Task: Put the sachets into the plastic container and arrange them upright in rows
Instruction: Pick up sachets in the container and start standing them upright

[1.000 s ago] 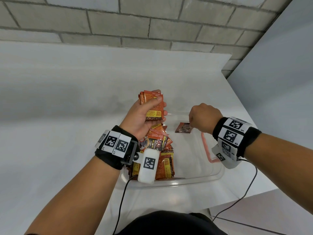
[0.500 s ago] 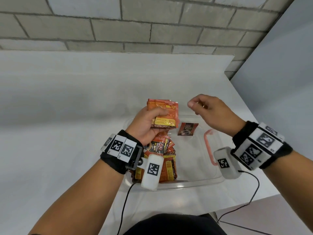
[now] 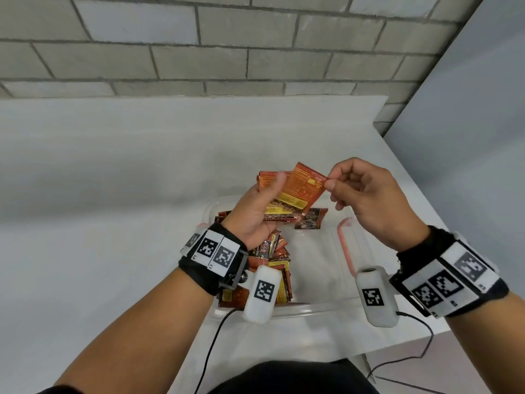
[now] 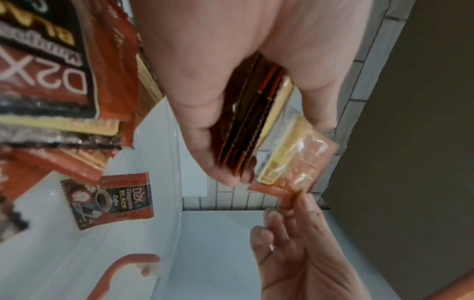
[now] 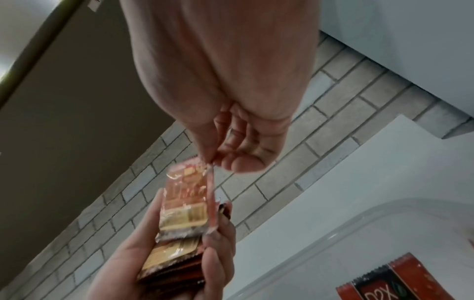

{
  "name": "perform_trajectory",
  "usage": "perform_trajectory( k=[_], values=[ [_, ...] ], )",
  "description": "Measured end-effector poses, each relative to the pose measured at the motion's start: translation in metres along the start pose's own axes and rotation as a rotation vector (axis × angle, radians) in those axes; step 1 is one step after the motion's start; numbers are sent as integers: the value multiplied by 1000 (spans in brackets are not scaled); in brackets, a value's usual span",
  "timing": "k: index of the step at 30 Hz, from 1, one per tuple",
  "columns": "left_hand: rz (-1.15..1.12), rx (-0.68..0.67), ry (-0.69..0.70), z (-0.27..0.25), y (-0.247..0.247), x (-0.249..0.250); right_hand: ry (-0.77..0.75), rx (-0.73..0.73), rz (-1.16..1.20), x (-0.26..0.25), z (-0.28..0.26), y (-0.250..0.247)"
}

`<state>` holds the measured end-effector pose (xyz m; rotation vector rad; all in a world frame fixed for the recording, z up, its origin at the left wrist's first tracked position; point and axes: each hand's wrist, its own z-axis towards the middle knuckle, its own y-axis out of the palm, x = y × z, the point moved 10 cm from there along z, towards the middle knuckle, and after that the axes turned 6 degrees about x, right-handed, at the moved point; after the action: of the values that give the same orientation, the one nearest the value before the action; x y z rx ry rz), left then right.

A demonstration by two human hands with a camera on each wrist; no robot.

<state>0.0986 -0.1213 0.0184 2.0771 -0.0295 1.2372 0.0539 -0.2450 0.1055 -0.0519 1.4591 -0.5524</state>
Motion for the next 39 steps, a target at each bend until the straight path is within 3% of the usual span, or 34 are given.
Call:
perform_trajectory(
  k=[4, 6, 9, 11, 16, 19, 23, 30, 39],
  values=[
    [-164, 88, -61, 2, -8, -5, -350, 166, -144, -30, -15, -9],
    [-218, 93, -75, 1, -9, -5, -472, 118, -240, -34, -25, 3],
    [-274, 128, -47, 3, -16, 0, -527, -34, -322, -29, -32, 21],
    [-285, 133, 3, 4, -20, 7, -448, -96, -329, -22, -32, 25],
    [-200, 159, 146, 3, -24, 20, 290, -77, 32, 38, -33, 29],
    [-160, 182, 217, 2, -28, 24, 485, -167, 255, 49, -40, 49],
    [-110, 181, 251, -3, -26, 26, 442, -102, 380, 43, -30, 50],
    [-50, 68, 168, -10, -16, 23, 339, 9, 189, 39, -15, 29],
    [74, 248, 182, -4, -32, 22, 311, 18, 217, 37, -10, 22]
  ],
)
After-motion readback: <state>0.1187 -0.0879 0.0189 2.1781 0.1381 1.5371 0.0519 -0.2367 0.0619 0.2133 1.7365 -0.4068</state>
